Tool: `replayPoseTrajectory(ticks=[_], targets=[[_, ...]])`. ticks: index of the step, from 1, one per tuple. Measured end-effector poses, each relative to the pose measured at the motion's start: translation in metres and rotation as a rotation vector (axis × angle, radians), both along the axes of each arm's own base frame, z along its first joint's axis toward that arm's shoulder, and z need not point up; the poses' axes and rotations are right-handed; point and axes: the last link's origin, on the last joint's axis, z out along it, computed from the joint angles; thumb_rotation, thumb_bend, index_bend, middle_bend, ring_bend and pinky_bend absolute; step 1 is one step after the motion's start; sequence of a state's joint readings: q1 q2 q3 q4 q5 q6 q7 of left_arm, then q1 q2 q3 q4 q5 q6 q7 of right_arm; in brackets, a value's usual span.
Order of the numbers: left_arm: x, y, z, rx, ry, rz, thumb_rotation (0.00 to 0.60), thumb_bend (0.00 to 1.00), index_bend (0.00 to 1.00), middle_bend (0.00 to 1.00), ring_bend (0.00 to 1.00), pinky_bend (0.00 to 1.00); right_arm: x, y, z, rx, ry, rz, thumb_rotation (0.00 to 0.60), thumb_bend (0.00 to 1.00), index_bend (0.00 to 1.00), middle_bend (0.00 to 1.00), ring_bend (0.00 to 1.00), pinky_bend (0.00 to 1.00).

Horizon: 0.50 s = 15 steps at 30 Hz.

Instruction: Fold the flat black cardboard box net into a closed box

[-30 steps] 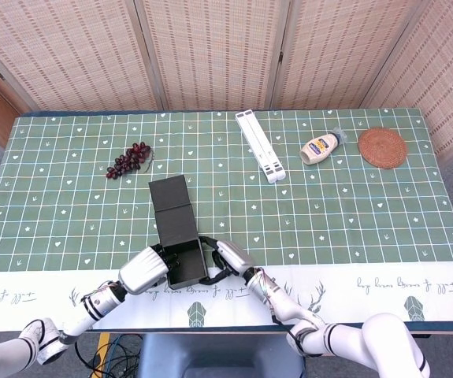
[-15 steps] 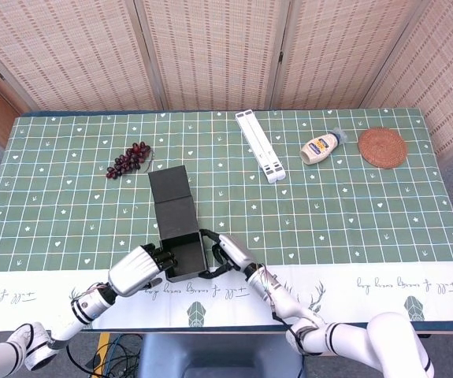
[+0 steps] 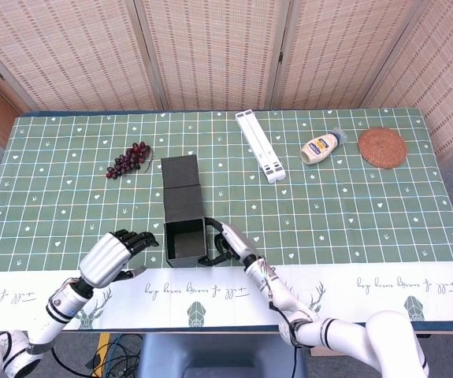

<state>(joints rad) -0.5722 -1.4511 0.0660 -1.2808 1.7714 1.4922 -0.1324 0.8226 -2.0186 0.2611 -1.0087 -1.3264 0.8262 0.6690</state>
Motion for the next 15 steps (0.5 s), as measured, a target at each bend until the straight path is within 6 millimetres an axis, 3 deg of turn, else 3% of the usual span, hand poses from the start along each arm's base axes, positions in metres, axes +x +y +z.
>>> replayPoseTrajectory(ticks=[2,9,15], targets=[[-0.002,0.000,0.003,-0.013,-0.027,0.031,0.600,0.11,0.32,0.35,0.50,0.59,0.002,0.001,-0.002,0.002,0.006,0.005,0.600,0.12,0.01,0.15,0.75,0.96],[-0.009,0.000,0.008,-0.105,-0.137,0.171,0.600,0.11,0.26,0.31,0.50,0.59,-0.003,0.011,0.001,-0.010,0.021,0.025,0.600,0.10,0.00,0.01,0.69,0.95],[-0.009,-0.003,0.008,-0.178,-0.219,0.257,0.600,0.11,0.12,0.20,0.49,0.59,-0.008,0.021,0.010,0.005,0.031,0.037,0.600,0.08,0.00,0.00,0.65,0.95]])
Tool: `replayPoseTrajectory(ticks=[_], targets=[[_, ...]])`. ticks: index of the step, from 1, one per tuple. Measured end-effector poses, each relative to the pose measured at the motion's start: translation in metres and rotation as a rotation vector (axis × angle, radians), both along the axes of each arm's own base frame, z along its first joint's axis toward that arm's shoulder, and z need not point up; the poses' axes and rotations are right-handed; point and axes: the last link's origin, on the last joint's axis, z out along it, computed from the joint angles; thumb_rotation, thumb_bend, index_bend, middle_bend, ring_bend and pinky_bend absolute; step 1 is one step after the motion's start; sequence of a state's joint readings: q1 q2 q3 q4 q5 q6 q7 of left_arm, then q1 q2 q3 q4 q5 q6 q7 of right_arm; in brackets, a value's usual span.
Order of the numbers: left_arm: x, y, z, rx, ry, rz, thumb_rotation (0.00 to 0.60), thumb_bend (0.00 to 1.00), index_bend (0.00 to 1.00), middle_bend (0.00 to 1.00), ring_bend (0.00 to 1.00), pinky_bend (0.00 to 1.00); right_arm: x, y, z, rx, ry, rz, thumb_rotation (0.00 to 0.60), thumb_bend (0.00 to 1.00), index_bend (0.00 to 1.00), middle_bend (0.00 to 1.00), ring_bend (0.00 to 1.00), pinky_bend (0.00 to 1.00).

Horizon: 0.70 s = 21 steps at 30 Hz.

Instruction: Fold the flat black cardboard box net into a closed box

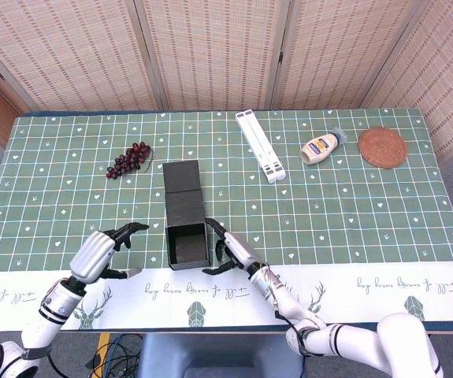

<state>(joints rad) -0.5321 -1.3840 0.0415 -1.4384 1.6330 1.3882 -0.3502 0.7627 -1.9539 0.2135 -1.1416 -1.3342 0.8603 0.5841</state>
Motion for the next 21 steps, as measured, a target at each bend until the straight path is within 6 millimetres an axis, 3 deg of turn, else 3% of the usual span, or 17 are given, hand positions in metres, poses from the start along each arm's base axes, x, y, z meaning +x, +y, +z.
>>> replayPoseTrajectory(ticks=[4,9,17,21], targets=[[-0.001,-0.002,0.000,-0.071,-0.069,0.075,0.600,0.11,0.01,0.10,0.48,0.59,-0.003,0.004,0.017,0.002,-0.007,0.008,0.600,0.08,0.00,0.00,0.65,0.95],[-0.009,0.000,-0.004,-0.177,-0.123,0.203,0.600,0.11,0.00,0.00,0.46,0.59,-0.001,-0.002,0.057,-0.059,-0.025,0.036,0.600,0.08,0.00,0.00,0.65,0.95],[-0.026,0.011,-0.018,-0.311,-0.167,0.379,0.600,0.11,0.00,0.00,0.46,0.60,0.014,-0.021,0.135,-0.202,-0.033,0.093,0.600,0.08,0.00,0.00,0.65,0.95],[-0.028,0.017,-0.032,-0.332,-0.188,0.410,0.600,0.11,0.00,0.00,0.46,0.61,0.017,-0.025,0.155,-0.236,-0.036,0.087,0.600,0.08,0.00,0.00,0.65,0.95]])
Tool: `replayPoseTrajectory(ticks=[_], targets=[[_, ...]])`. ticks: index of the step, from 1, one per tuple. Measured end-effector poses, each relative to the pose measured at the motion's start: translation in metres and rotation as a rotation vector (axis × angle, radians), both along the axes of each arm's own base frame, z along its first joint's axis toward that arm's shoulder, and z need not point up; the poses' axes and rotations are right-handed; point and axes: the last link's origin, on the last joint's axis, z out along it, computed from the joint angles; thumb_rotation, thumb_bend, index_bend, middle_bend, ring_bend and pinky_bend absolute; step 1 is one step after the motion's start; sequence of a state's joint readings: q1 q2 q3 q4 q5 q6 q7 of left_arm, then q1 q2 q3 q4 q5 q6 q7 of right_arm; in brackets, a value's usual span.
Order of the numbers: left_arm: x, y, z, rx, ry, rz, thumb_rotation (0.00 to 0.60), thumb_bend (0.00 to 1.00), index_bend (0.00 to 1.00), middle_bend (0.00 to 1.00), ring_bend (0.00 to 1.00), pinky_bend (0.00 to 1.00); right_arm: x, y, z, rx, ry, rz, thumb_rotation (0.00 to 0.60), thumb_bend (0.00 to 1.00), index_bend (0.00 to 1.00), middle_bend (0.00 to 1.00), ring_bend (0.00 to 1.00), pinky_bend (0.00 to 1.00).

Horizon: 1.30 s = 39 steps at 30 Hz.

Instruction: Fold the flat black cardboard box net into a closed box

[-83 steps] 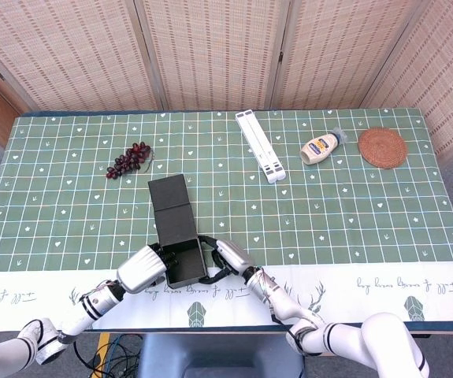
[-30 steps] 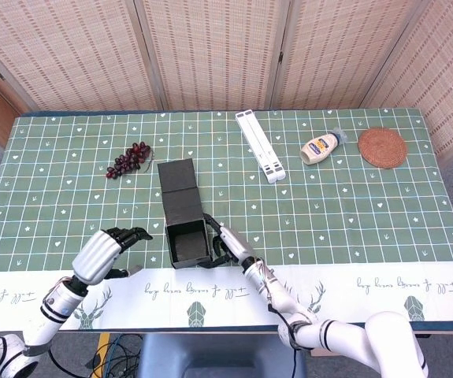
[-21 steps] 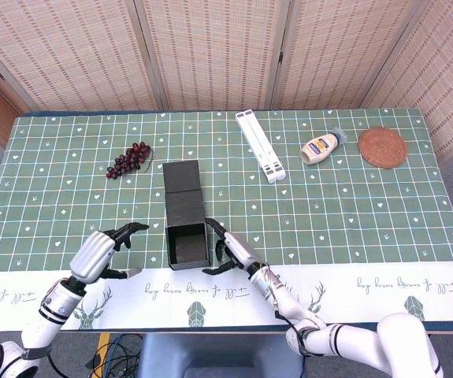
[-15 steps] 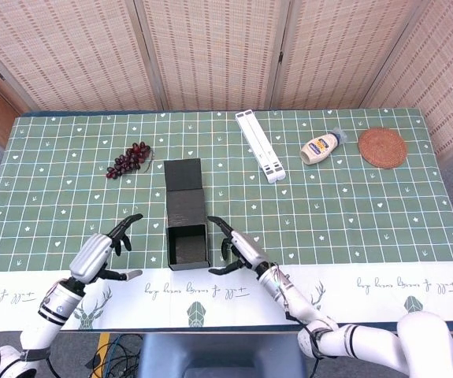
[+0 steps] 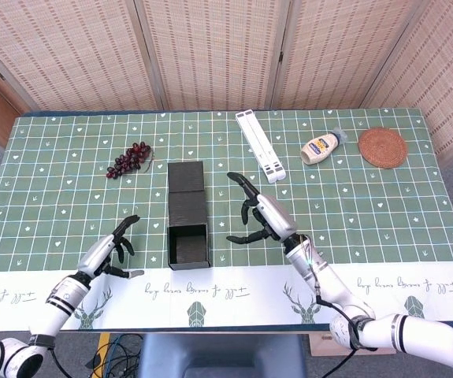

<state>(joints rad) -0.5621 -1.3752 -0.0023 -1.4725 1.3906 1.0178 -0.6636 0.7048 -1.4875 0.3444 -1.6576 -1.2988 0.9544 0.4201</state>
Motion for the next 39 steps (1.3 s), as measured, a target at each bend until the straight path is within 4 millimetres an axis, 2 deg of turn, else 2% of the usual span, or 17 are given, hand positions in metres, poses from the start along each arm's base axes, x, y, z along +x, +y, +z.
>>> replayPoseTrajectory(ticks=[10,32,39], targets=[[0.001,0.015,-0.029,-0.064,-0.079,0.103,0.600,0.11,0.00,0.00,0.47,0.62,-0.010,0.002,0.011,-0.024,0.001,-0.015,0.600,0.08,0.00,0.00,0.65,0.95],[0.032,0.018,-0.060,-0.100,-0.151,0.083,0.600,0.11,0.00,0.00,0.47,0.63,-0.030,0.007,0.015,-0.026,-0.016,-0.051,0.600,0.08,0.00,0.00,0.65,0.95],[0.038,0.017,-0.068,-0.092,-0.183,0.109,0.600,0.11,0.00,0.00,0.50,0.63,-0.037,0.006,0.012,-0.017,-0.015,-0.070,0.600,0.08,0.00,0.00,0.65,0.95]])
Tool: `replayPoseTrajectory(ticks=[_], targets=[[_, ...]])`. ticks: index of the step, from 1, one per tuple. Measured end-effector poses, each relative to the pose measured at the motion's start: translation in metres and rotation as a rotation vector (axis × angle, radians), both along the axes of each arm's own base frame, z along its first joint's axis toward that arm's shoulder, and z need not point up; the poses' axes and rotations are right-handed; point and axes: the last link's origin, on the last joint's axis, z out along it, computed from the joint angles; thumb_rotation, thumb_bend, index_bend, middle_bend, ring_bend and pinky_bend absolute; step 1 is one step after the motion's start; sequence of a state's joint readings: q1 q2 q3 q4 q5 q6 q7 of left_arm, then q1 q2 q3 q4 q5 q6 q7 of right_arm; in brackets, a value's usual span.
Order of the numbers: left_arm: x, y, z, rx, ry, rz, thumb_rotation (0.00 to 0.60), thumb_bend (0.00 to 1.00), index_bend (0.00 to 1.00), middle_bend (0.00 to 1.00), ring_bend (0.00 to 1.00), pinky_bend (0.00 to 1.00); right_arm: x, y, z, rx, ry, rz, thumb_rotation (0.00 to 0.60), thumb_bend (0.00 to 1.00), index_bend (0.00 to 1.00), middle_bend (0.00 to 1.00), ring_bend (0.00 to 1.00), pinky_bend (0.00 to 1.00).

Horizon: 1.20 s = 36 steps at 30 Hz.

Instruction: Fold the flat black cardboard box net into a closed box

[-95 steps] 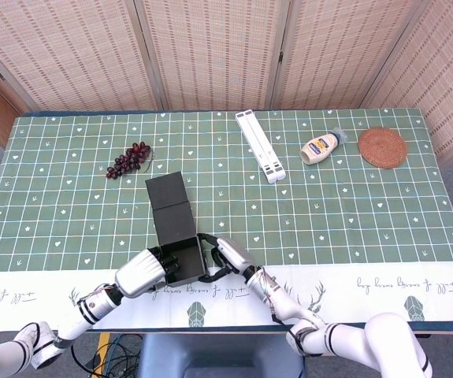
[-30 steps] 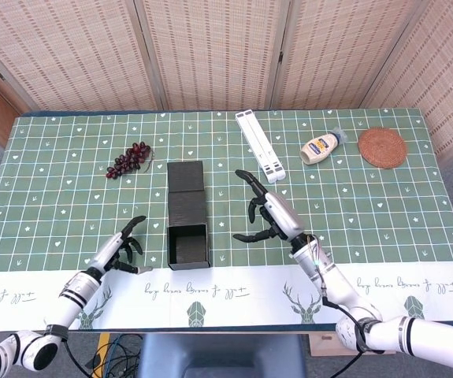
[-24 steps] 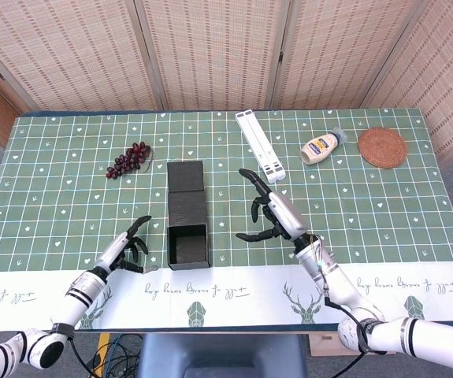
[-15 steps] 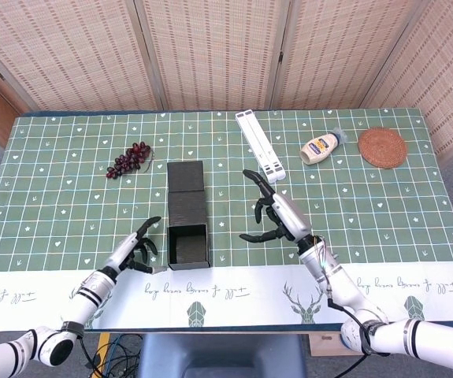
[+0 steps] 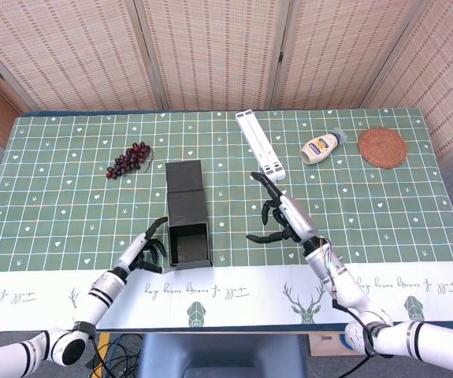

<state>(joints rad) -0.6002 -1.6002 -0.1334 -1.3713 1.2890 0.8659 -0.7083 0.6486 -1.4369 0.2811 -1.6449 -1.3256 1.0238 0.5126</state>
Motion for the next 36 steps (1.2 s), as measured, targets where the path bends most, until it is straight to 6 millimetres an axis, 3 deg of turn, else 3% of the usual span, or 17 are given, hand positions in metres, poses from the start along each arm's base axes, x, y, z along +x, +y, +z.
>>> replayPoseTrajectory(ticks=[2,9,13,25,36], targets=[[0.001,0.000,-0.002,0.009,-0.009,0.007,0.600,0.11,0.03,0.03,0.51,0.63,-0.001,0.000,-0.001,0.003,-0.001,-0.005,0.600,0.08,0.00,0.00,0.65,0.95],[0.005,-0.003,-0.011,0.059,-0.058,0.061,0.600,0.11,0.26,0.26,0.56,0.63,-0.010,0.000,-0.009,0.028,0.004,-0.029,0.600,0.08,0.00,0.00,0.65,0.95],[0.004,-0.005,-0.015,0.076,-0.066,0.078,0.600,0.11,0.32,0.34,0.57,0.63,-0.016,-0.001,-0.014,0.040,0.011,-0.047,0.600,0.08,0.00,0.00,0.65,0.95],[0.000,-0.004,-0.011,0.064,-0.084,0.059,0.600,0.11,0.37,0.38,0.58,0.65,-0.032,-0.007,-0.028,0.075,0.044,-0.103,0.600,0.11,0.00,0.01,0.65,0.95],[-0.003,-0.007,0.035,0.086,-0.091,-0.047,0.600,0.11,0.38,0.39,0.58,0.65,-0.024,-0.024,-0.053,0.122,0.060,-0.152,0.600,0.12,0.00,0.03,0.65,0.95]])
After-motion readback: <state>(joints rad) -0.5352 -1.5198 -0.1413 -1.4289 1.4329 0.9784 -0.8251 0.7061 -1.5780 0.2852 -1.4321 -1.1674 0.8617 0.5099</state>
